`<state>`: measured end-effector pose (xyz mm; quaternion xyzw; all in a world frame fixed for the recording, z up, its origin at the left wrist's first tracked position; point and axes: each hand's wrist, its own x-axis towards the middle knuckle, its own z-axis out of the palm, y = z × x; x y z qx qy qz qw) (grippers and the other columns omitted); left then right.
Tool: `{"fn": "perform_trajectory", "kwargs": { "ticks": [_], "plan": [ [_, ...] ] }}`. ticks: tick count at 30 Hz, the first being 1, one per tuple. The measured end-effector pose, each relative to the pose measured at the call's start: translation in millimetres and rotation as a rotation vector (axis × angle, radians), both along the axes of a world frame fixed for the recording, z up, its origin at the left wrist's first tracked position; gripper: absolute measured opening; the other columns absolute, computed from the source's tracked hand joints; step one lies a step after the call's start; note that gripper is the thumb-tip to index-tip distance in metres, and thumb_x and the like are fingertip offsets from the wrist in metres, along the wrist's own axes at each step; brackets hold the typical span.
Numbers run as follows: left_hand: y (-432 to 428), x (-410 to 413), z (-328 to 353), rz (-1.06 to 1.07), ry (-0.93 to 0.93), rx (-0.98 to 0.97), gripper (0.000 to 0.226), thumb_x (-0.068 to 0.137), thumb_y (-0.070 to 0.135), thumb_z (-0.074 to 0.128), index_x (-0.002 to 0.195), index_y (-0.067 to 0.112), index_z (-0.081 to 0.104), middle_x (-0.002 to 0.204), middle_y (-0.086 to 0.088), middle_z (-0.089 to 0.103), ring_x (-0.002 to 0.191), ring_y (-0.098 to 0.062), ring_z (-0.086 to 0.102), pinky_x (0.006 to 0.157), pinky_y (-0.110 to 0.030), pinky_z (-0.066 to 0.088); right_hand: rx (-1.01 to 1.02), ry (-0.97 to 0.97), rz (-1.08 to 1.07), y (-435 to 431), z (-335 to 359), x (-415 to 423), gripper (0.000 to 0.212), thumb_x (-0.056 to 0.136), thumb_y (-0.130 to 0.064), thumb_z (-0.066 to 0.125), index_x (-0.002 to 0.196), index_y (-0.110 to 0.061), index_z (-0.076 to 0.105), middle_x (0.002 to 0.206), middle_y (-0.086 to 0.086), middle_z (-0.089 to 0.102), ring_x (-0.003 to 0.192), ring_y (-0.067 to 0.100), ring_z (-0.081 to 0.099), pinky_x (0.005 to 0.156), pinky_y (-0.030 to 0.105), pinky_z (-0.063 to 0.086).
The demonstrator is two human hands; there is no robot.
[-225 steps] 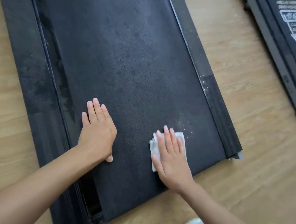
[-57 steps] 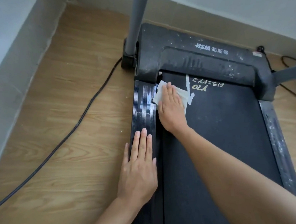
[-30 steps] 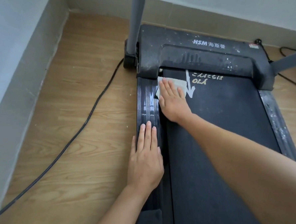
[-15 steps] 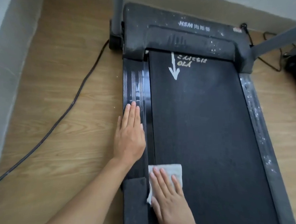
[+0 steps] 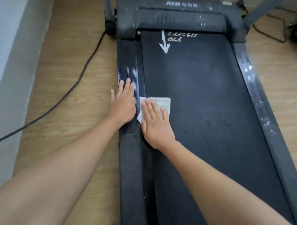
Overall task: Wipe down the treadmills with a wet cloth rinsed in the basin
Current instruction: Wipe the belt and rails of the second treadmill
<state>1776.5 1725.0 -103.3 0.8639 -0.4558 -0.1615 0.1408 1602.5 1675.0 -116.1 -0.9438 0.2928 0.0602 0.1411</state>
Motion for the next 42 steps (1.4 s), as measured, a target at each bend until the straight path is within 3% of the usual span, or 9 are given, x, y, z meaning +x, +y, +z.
{"fn": "perform_trajectory", "kwargs": {
  "ticks": [4, 10, 13, 16, 20, 26, 32, 36, 42],
  "plan": [
    [85, -85, 15, -0.029, -0.012, 0.056, 0.063, 0.105, 0.011, 0.037, 0.165, 0.010, 0.015, 0.174, -0.002, -0.001, 0.161, -0.020, -0.002, 0.129, -0.054, 0.006, -0.009, -0.050, 0.119, 114, 2, -135, 0.066, 0.109, -0.034, 0.031, 0.168, -0.011, 0.013, 0.177, 0.001, 0.003, 0.164, 0.020, -0.001, 0.129, 0.052, 0.014],
    [237, -211, 31, -0.101, 0.057, 0.205, 0.065, 0.109, 0.017, 0.031, 0.165, 0.011, -0.002, 0.171, -0.003, -0.022, 0.159, -0.019, -0.018, 0.130, -0.046, 0.000, 0.068, 0.122, 0.232, 257, 6, -307, 0.066, 0.101, -0.038, 0.044, 0.161, -0.012, 0.040, 0.175, 0.004, 0.022, 0.155, 0.022, 0.036, 0.120, 0.047, 0.026],
    [285, -248, 40, -0.134, 0.133, 0.290, 0.075, 0.107, 0.020, 0.039, 0.165, 0.013, -0.009, 0.167, -0.001, -0.032, 0.155, -0.017, -0.027, 0.130, -0.045, 0.002, 0.011, 0.048, 0.194, 224, 5, -260, 0.063, 0.107, -0.037, 0.032, 0.165, -0.011, 0.032, 0.175, 0.003, 0.020, 0.161, 0.021, 0.021, 0.126, 0.048, 0.017],
    [307, -271, 44, -0.226, 0.147, 0.363, 0.099, 0.102, 0.043, 0.056, 0.163, 0.014, -0.015, 0.164, -0.003, -0.038, 0.154, -0.019, -0.031, 0.131, -0.043, -0.001, 0.029, 0.024, 0.079, 159, 2, -167, 0.065, 0.107, -0.034, 0.020, 0.168, -0.011, 0.016, 0.177, 0.004, 0.012, 0.164, 0.023, 0.008, 0.131, 0.050, 0.010],
    [309, -279, 41, -0.332, 0.015, 0.476, 0.135, 0.083, 0.067, 0.071, 0.160, 0.005, -0.022, 0.163, -0.015, -0.038, 0.154, -0.028, -0.030, 0.130, -0.043, -0.004, 0.035, 0.051, 0.074, 109, -1, -111, 0.063, 0.111, -0.028, 0.025, 0.169, -0.011, 0.007, 0.178, 0.003, 0.003, 0.164, 0.022, 0.000, 0.130, 0.055, 0.008],
    [304, -282, 44, -0.339, -0.024, 0.493, 0.141, 0.079, 0.068, 0.075, 0.160, 0.000, -0.018, 0.165, -0.020, -0.030, 0.157, -0.032, -0.023, 0.131, -0.043, 0.002, -0.008, 0.009, 0.097, 236, -6, -245, 0.065, 0.109, -0.031, 0.018, 0.168, -0.008, 0.004, 0.177, 0.007, 0.000, 0.164, 0.025, -0.002, 0.132, 0.052, 0.008],
    [301, -287, 48, -0.313, -0.037, 0.509, 0.142, 0.077, 0.065, 0.079, 0.160, -0.002, -0.015, 0.166, -0.023, -0.027, 0.158, -0.034, -0.019, 0.131, -0.043, 0.005, 0.116, 0.107, 0.239, 387, 5, -422, 0.070, 0.109, -0.027, 0.039, 0.168, -0.006, 0.008, 0.177, 0.008, -0.005, 0.164, 0.026, -0.003, 0.126, 0.052, 0.012],
    [299, -292, 47, -0.281, -0.035, 0.502, 0.144, 0.074, 0.060, 0.084, 0.160, -0.003, -0.012, 0.167, -0.024, -0.024, 0.158, -0.036, -0.016, 0.131, -0.043, 0.006, 0.120, 0.113, 0.392, 336, 1, -406, 0.069, 0.113, -0.046, 0.030, 0.169, -0.011, 0.009, 0.178, 0.002, -0.001, 0.164, 0.018, -0.004, 0.130, 0.048, 0.009],
    [302, -301, 48, -0.205, -0.089, 0.505, 0.142, 0.071, 0.056, 0.087, 0.163, 0.002, -0.006, 0.170, -0.017, -0.019, 0.160, -0.031, -0.010, 0.129, -0.051, 0.012, 0.086, 0.025, 0.195, 263, -2, -311, 0.067, 0.112, -0.040, 0.030, 0.169, -0.012, 0.010, 0.178, 0.003, 0.004, 0.164, 0.019, 0.000, 0.132, 0.050, 0.006]
  ]
}}
